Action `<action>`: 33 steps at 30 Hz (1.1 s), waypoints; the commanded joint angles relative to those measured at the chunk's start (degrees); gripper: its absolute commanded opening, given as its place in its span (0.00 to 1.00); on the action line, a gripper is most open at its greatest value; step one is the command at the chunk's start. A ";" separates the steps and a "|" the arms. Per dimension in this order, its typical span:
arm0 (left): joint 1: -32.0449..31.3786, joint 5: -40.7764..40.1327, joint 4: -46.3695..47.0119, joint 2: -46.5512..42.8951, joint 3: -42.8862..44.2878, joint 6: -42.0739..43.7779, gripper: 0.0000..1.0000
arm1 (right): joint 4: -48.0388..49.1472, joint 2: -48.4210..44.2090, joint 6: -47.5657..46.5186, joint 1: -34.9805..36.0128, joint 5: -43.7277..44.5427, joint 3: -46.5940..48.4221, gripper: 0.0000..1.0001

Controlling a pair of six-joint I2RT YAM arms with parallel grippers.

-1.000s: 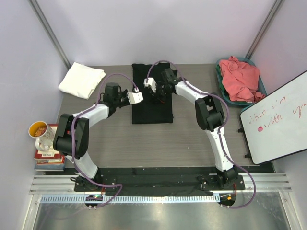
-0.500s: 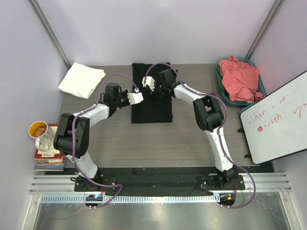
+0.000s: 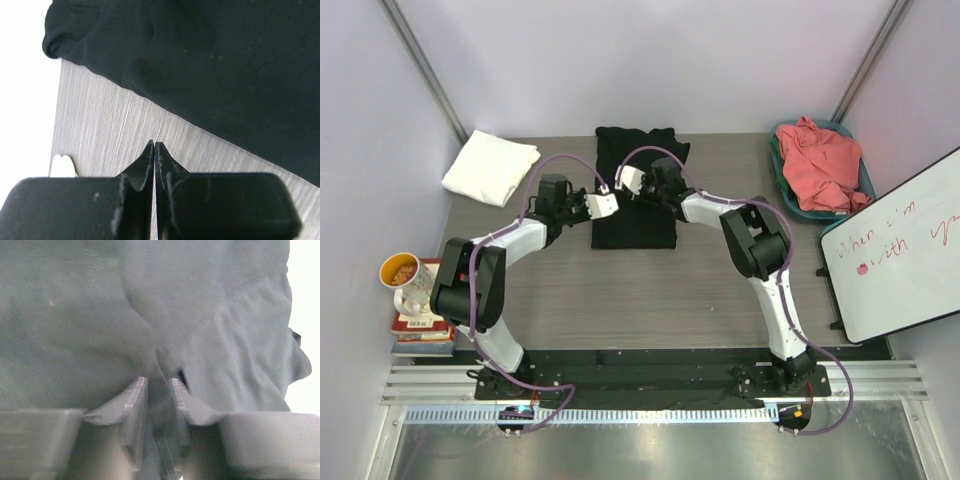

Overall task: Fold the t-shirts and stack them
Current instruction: Fold the folded rectangular tshirt in 1/3 of the way, then grab one side of the 2/3 rectangular tshirt with both arms

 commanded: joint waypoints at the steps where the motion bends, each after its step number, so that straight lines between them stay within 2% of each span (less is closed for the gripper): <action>1: -0.48 2.43 3.48 -4.93 -1.66 -0.60 0.00 | 4.48 -11.15 2.37 -0.71 3.65 -3.08 0.41; 2: -0.66 2.96 3.39 -5.81 -2.80 -0.25 0.00 | 3.41 -14.82 2.19 -0.71 3.12 -4.14 0.49; 4: -1.36 5.76 2.60 -8.61 -4.12 0.80 0.04 | -0.43 -18.44 0.70 -0.80 1.11 -8.09 0.56; 5: -1.62 6.91 0.51 -9.59 -5.26 3.07 0.15 | -2.12 -20.29 -0.70 -1.06 0.13 -9.76 0.61; 7: -2.59 9.45 -1.44 -12.13 -6.76 5.45 0.23 | -6.85 -25.74 -5.09 -1.32 -1.97 -15.55 0.66; 9: -3.03 10.87 -4.60 -13.72 -9.65 10.37 0.64 | -9.68 -30.91 -7.47 -1.94 -3.91 -21.77 0.78; 10: -3.47 11.66 -5.74 -14.25 -10.62 12.65 0.84 | -14.74 -32.60 -11.39 -1.94 -5.22 -23.90 0.82; 11: -3.82 12.27 -6.88 -15.13 -12.63 13.98 0.99 | -16.18 -34.44 -13.26 -2.03 -6.89 -26.27 0.87; 15: -5.32 12.98 -9.80 -15.49 -16.69 21.53 1.00 | -19.27 -41.39 -22.06 -1.77 -9.80 -40.05 0.93; 18: -6.72 12.98 -9.88 -14.09 -17.31 21.99 1.00 | -18.92 -43.51 -24.17 -1.33 -10.25 -44.91 0.93; 27: -9.10 10.52 -8.31 -5.48 -12.22 20.58 1.00 | -5.31 -40.71 -26.29 -0.27 -11.04 -51.69 0.93; 30: -9.01 9.21 -7.42 -3.10 -10.55 20.23 0.89 | -2.59 -38.68 -26.02 -0.09 -11.39 -51.43 0.93; 31: -9.01 8.77 -6.03 -1.88 -9.76 19.79 0.81 | -1.79 -38.16 -26.02 -0.09 -11.48 -51.43 0.93; 33: -9.01 8.50 -5.84 -0.81 -9.14 18.83 0.75 | 0.31 -36.49 -26.20 -0.09 -11.57 -51.17 0.93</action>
